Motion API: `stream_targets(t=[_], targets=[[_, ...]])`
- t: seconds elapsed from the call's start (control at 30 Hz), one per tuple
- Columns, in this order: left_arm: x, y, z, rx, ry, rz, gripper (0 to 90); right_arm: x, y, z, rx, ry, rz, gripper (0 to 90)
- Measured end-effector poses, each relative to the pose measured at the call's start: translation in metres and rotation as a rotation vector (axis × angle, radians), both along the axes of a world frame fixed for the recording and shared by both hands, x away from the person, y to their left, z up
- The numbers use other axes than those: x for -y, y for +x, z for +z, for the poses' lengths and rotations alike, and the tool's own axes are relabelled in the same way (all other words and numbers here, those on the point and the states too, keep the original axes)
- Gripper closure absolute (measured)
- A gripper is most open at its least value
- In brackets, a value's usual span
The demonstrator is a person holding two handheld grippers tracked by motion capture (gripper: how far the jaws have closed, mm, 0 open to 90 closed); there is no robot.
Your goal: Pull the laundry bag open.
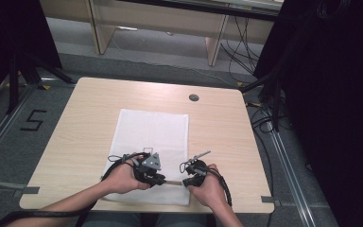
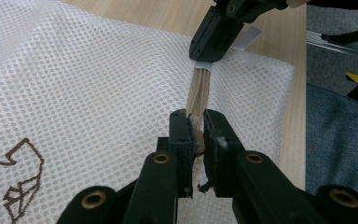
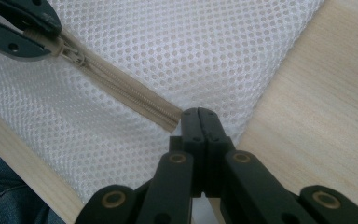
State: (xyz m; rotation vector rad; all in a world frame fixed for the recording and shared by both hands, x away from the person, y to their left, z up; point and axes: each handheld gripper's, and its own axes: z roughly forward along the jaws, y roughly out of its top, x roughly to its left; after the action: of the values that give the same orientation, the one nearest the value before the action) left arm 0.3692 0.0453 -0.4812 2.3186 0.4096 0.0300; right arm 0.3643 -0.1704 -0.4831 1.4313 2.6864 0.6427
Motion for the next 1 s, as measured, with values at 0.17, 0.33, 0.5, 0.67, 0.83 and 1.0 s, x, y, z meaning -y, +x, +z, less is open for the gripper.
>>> stream_targets(t=[0.17,0.33,0.5,0.67,0.83,1.0], targets=[[-0.002,0.001,0.001,0.01,0.02,-0.008,81.8,0.0,0.0,0.0,0.003,0.002,0.002,90.0],[-0.003,0.001,0.002,0.013,0.014,-0.01,81.8,0.0,0.0,0.0,0.008,-0.001,0.007,90.0],[-0.003,0.0,0.001,0.004,0.008,-0.001,81.8,0.0,0.0,0.0,0.008,0.001,0.008,90.0],[-0.005,-0.001,0.002,0.008,0.012,-0.006,81.8,0.001,0.0,0.0,0.009,0.001,0.008,90.0],[-0.01,0.0,0.003,0.007,0.008,-0.001,81.8,0.0,0.001,0.0,0.008,-0.001,0.009,90.0],[-0.011,0.0,0.003,0.006,0.008,-0.001,81.8,0.0,0.0,0.0,0.008,0.0,0.007,90.0]])
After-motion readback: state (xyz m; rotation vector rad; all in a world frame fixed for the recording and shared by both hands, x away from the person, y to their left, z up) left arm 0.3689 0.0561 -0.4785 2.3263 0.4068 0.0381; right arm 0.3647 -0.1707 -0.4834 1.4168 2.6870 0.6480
